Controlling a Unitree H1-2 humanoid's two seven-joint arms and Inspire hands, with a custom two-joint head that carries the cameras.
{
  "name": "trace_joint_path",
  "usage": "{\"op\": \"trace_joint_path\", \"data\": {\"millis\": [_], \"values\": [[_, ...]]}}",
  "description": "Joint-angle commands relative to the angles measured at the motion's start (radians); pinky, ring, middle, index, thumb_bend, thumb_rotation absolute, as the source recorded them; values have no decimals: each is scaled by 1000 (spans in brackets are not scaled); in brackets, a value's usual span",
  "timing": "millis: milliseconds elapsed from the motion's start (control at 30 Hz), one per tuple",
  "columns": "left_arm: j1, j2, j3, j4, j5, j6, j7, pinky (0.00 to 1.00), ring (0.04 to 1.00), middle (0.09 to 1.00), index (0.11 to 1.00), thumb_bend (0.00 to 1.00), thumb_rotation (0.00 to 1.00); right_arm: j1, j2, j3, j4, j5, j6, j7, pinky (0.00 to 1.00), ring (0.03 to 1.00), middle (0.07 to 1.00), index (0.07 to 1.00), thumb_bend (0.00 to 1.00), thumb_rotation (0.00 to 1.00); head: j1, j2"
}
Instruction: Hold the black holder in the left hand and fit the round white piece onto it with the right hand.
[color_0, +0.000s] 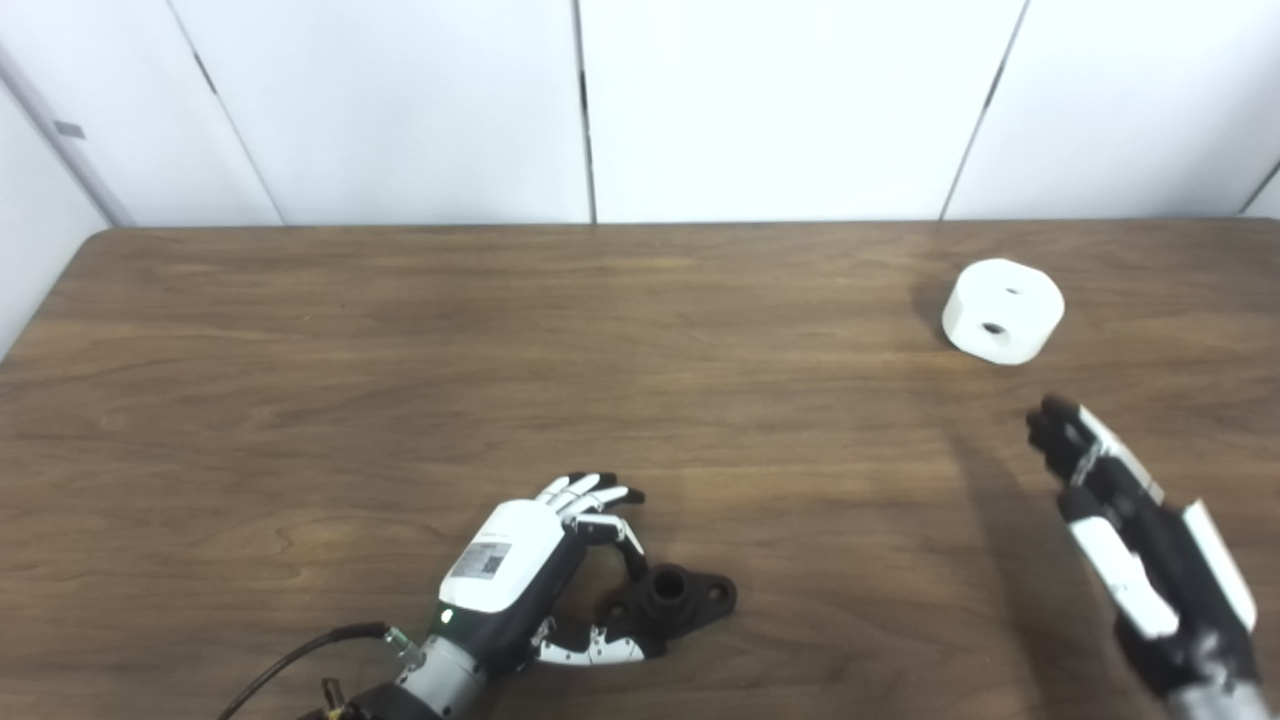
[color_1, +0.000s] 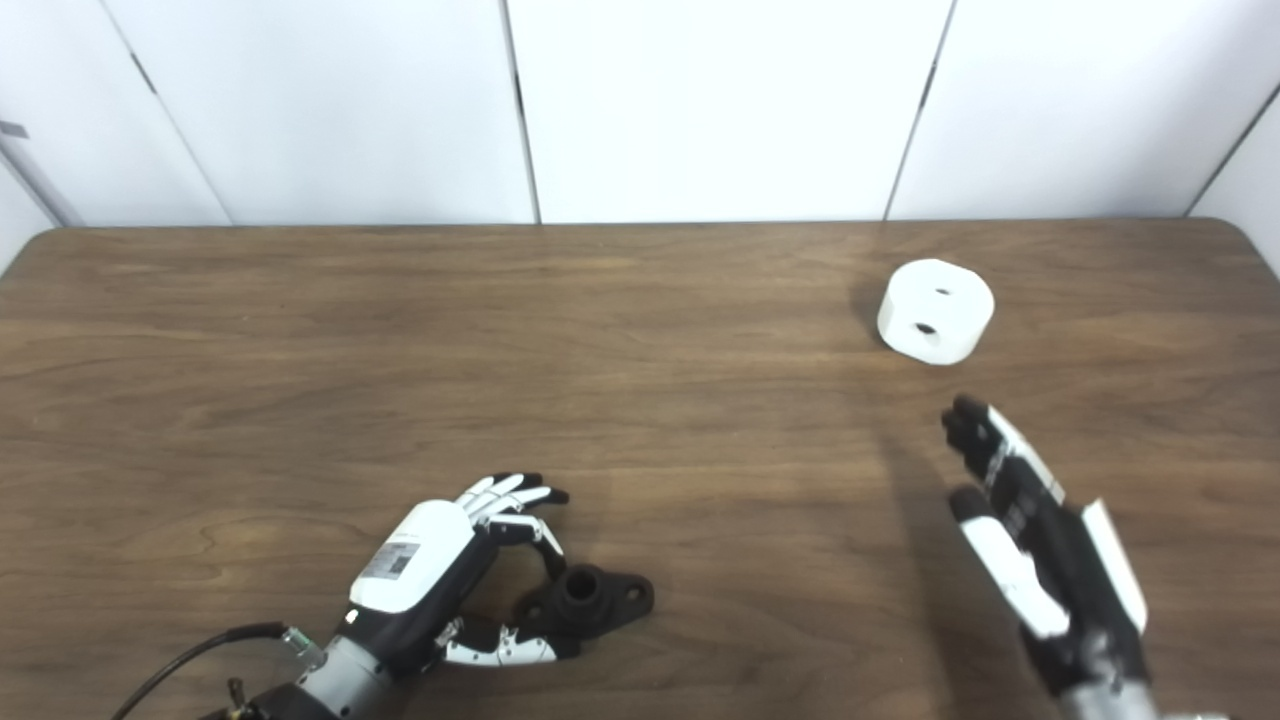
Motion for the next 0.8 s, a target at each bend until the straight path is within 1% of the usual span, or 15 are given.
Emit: {"op": "trace_joint_path", "data": {"millis": [0, 67, 100, 133, 167, 200, 233, 267, 367, 433, 533, 633, 767], "values": [[19, 12, -6, 57, 25, 8, -25, 935, 933, 861, 492, 504, 45, -41, -21, -11, -45, -79, 10, -22, 833, 878, 869, 852, 610, 524, -18, -8], [22, 17, 0, 63, 24, -4, -14, 926, 927, 855, 492, 504, 44, -77, -29, -16, -46, -102, 35, -21, 835, 883, 876, 851, 654, 437, -33, -16], [24, 19, 3, 64, 21, -9, -11, 924, 926, 853, 492, 504, 44, -100, -34, -20, -44, -116, 48, -22, 837, 886, 880, 852, 668, 417, -54, -25], [26, 21, 6, 64, 17, -13, -10, 922, 925, 854, 492, 504, 44, -119, -39, -24, -37, -128, 50, -23, 862, 909, 888, 848, 706, 375, -66, -30], [28, 23, 9, 65, 15, -17, -9, 921, 925, 854, 492, 504, 44, -131, -41, -26, -32, -137, 49, -24, 854, 904, 888, 845, 725, 347, -73, -33], [32, 23, 13, 64, 12, -19, -7, 920, 924, 854, 492, 504, 44, -160, -51, -28, -21, -171, 53, -30, 849, 901, 888, 843, 737, 330, -86, -39], [35, 24, 16, 64, 10, -21, -6, 920, 922, 850, 492, 504, 43, -178, -56, -29, -14, -196, 55, -34, 860, 891, 876, 831, 746, 286, -96, -44], [38, 25, 19, 64, 9, -24, -4, 920, 921, 848, 492, 505, 43, -199, -63, -28, -10, -230, 71, -38, 865, 886, 870, 825, 751, 264, -102, -47], [44, 31, 25, 63, 7, -32, -6, 915, 919, 842, 492, 506, 41, -274, -85, -21, -6, -342, 159, -36, 910, 901, 876, 808, 802, 261, -127, -58], [46, 35, 30, 62, 7, -36, -8, 905, 916, 839, 492, 506, 41, -315, -101, -12, 2, -399, 202, -27, 942, 927, 897, 816, 816, 274, -144, -67], [49, 38, 37, 56, 2, -37, -18, 896, 914, 838, 491, 506, 41, -374, -135, 0, 41, -466, 224, -22, 932, 931, 902, 829, 827, 303, -166, -78], [52, 41, 46, 59, -9, -47, -20, 894, 914, 838, 491, 507, 40, -429, -157, 8, 80, -502, 251, -15, 925, 924, 894, 831, 838, 332, -185, -87], [55, 48, 53, 68, -20, -55, -22, 897, 914, 838, 491, 507, 40, -496, -176, 19, 146, -518, 262, -11, 955, 944, 908, 837, 832, 311, -207, -98]]}}
